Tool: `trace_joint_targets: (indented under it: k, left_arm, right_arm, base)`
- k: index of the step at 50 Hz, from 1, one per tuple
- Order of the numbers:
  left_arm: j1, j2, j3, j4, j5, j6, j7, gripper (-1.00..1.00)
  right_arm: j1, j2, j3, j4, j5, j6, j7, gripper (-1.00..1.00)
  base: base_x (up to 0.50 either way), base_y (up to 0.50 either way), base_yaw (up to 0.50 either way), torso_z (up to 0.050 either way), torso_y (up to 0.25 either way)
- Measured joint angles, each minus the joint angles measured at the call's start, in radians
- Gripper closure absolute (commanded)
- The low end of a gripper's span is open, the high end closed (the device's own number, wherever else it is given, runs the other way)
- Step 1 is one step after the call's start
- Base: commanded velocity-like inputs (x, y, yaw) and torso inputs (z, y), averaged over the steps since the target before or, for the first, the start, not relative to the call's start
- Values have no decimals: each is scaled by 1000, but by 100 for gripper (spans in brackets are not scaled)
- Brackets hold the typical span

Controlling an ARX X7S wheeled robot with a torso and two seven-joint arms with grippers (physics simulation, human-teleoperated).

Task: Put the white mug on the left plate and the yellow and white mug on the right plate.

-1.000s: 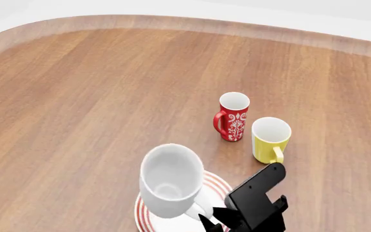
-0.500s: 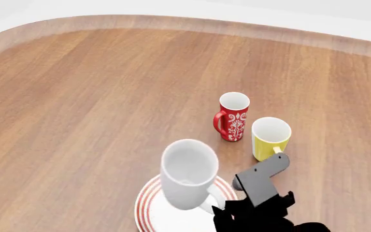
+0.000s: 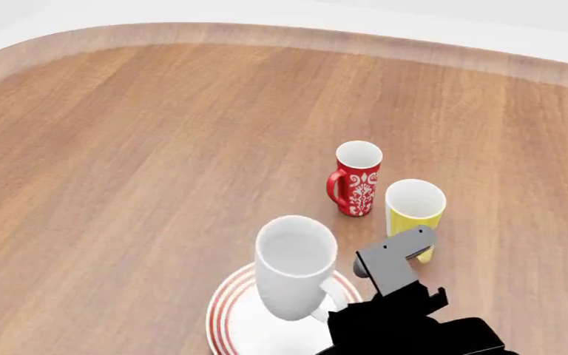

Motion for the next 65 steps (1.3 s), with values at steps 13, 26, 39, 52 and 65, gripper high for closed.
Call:
trace_joint_targets:
  k: [13,26,39,52,65]
  left_arm:
    - [2,-3,2,8,-3,0,-6,-100]
    - [11,-8,-6,25,-14,0,-14,-100]
    - [22,-11,-13,37,-20,4,-20,-100]
    - [25,-13,-11,39,-20,7,-23,-100]
    - [9,-14,10,31,-11,0,-27,-100]
  right_arm:
    - [72,-54,-36,189,-33,-66,-37,100]
    - [145,-117,-61,405,-60,-166,-67,100]
    - [154,-133,-69,428,-71,-168,-60,-100]
    - [26,-20,-36,47,-26,17,-3,-100]
    - [-158,155,90,-414,78,184,77,-100]
  base:
    - [0,0,0,0,0]
    - [0,0,0,0,1]
    - [0,0,0,0,0]
    - [0,0,0,0,0]
    - [0,0,0,0,0]
